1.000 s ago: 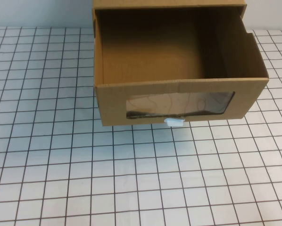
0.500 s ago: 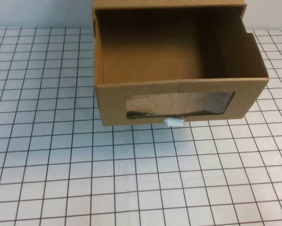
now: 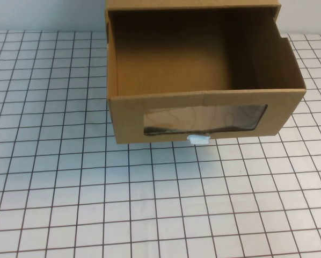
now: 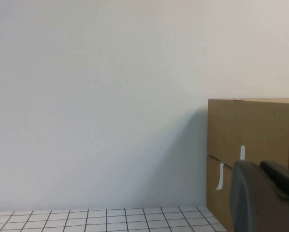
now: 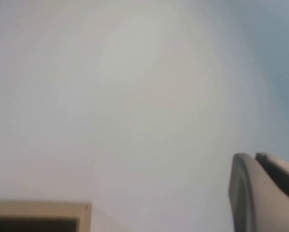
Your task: Close the shoe box
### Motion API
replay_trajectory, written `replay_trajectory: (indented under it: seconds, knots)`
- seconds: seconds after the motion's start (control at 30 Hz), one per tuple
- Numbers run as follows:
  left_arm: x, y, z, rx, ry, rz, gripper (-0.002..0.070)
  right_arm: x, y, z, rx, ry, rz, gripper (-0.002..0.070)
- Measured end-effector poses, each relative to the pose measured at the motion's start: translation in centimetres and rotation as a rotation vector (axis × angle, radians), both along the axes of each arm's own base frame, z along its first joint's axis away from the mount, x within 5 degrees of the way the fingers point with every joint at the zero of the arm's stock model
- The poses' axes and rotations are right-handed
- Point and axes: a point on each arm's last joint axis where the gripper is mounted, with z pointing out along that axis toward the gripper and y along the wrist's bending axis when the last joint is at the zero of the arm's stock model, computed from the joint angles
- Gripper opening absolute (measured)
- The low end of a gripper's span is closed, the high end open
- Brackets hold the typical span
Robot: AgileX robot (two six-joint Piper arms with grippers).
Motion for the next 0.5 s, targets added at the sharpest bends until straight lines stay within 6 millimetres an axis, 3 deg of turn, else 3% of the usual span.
replay_trajectory:
  seconds: [0.17,0.4,0.5]
  knots:
    - [-0.3,-0.1,0.7,-0.007,-0.09,-0.017,-0.0005,-1.0,-0.1,1.1,0.013,-0.169,0.0,-0.0014]
    - [-3.2,-0.3,4.7,-0.133,-0.58,-0.134,-0.0005,-3.4,-0.4,3.0,0.133,-0.479,0.09,-0.0014]
    - [-4.6,0.0,7.8,-0.18,-0.698,-0.148,-0.0006,-4.6,-0.6,5.5,0.195,-0.561,0.147,-0.0014]
